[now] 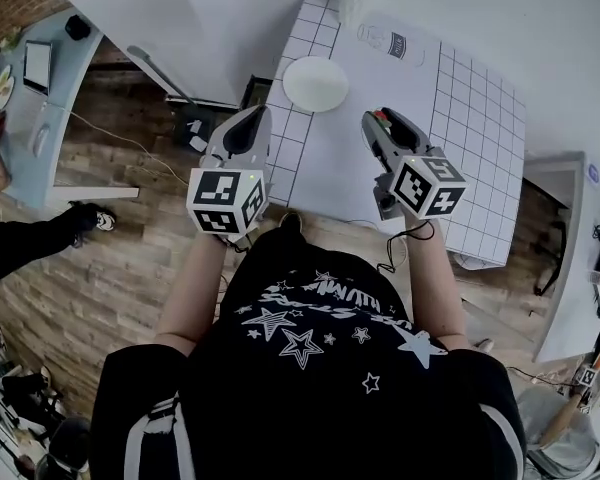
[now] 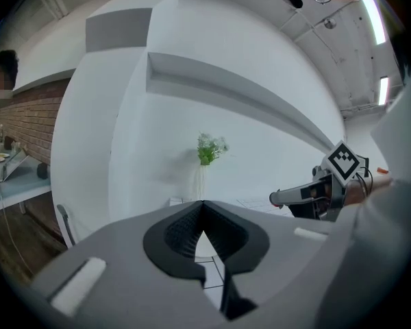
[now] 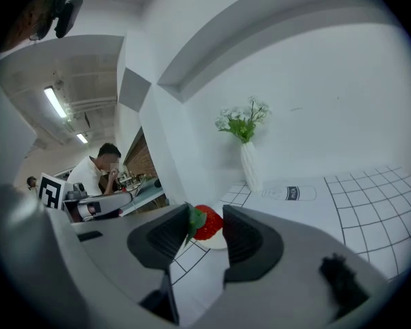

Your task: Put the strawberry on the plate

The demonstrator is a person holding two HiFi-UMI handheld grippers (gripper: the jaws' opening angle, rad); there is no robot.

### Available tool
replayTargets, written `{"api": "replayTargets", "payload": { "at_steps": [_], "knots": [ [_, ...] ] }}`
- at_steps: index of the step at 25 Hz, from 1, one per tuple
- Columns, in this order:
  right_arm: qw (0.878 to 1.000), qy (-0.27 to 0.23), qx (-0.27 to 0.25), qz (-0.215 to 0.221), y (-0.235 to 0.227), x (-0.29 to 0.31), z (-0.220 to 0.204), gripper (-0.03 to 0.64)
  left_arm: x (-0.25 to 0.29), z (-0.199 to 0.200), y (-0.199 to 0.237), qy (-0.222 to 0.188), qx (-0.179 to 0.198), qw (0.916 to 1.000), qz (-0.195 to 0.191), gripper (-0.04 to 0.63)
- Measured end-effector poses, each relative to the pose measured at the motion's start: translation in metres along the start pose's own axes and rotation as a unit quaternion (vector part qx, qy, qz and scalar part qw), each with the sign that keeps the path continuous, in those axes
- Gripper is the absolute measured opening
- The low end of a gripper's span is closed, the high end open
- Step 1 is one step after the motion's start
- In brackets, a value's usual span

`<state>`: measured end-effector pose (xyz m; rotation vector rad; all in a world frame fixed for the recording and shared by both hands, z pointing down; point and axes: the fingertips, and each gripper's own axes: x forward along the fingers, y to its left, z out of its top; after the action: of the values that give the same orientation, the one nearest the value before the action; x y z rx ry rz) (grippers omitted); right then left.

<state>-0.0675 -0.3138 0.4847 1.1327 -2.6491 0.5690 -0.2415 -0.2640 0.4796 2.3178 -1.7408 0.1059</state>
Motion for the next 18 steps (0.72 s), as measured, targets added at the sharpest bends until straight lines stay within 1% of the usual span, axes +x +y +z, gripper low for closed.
{"api": "replayTargets", "payload": {
  "at_steps": [4, 9, 18],
  "knots": [
    [1.0, 0.019, -0.008, -0.001, -0.004, 0.037, -0.005, 0.167, 0.018, -0.006, 0.018, 0.007, -0.007, 0.9999, -0.004, 0.009],
    [0.998, 0.055, -0.023, -0.008, -0.011, 0.081, -0.024, 0.167, 0.033, -0.015, 0.037, 0.02, -0.014, 0.9997, -0.003, 0.009],
    [0.991, 0.121, -0.065, -0.007, -0.02, 0.145, -0.062, 0.167, 0.047, -0.031, 0.061, 0.043, -0.021, 0.9989, 0.004, 0.009]
  ]
}}
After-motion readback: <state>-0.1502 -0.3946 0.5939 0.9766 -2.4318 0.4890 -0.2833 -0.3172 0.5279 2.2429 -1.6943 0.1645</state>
